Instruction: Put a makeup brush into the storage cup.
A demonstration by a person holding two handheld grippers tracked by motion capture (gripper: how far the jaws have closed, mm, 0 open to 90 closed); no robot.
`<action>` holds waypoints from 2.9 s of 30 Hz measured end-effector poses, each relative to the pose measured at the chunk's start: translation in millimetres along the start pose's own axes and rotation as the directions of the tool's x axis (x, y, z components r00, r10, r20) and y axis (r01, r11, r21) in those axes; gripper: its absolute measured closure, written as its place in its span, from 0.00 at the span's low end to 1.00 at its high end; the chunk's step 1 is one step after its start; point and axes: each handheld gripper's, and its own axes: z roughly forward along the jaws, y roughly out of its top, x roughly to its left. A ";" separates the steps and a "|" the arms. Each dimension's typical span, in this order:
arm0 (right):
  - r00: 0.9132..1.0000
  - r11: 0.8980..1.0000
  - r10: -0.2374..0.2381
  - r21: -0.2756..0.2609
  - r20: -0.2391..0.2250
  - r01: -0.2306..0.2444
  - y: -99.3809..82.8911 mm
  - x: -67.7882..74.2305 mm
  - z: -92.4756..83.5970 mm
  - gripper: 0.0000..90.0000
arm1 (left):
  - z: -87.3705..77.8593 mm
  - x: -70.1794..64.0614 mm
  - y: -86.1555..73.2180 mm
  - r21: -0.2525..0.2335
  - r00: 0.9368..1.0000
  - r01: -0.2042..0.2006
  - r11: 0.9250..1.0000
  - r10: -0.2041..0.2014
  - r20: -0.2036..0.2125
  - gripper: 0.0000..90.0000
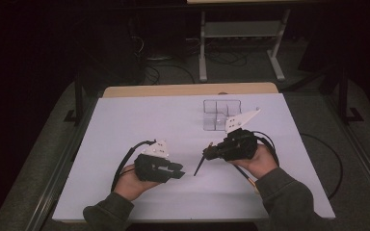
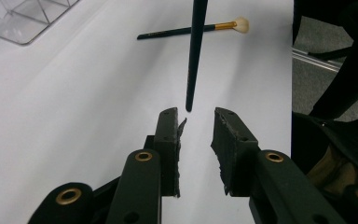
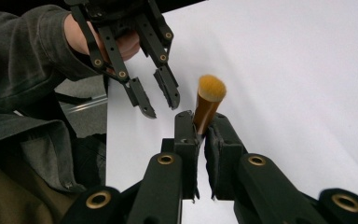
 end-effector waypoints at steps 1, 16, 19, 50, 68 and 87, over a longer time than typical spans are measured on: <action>1.000 1.000 -0.001 0.004 0.003 0.001 0.6 -0.3 -0.6 0.92 | -0.7 0.3 -0.9 -0.002 1.000 -0.001 1.000 0.001 -0.001 0.78; 0.999 0.999 -0.004 0.050 0.046 0.001 11.2 -7.7 -11.0 0.92 | -11.8 2.6 -14.5 -0.024 0.998 0.021 0.999 -0.022 -0.055 0.73; 0.998 0.998 -0.002 0.064 0.056 -0.002 13.3 -9.8 -12.0 0.92 | -14.0 3.0 -17.3 -0.033 0.998 0.032 0.999 -0.034 -0.061 0.72; 0.989 0.991 -0.018 0.136 0.144 -0.002 40.3 -30.5 -29.3 0.92 | -33.7 8.6 -42.3 -0.069 0.986 0.069 0.995 -0.079 -0.145 0.66; 0.981 0.986 -0.040 0.167 0.191 0.008 71.8 -41.8 -38.9 0.92 | -43.0 15.8 -51.0 -0.077 0.970 0.105 0.991 -0.120 -0.212 0.53; 0.973 0.985 -0.042 0.174 0.226 0.002 95.6 -55.9 -43.9 0.92 | -50.3 21.9 -54.1 -0.123 0.960 0.148 0.981 -0.173 -0.219 0.40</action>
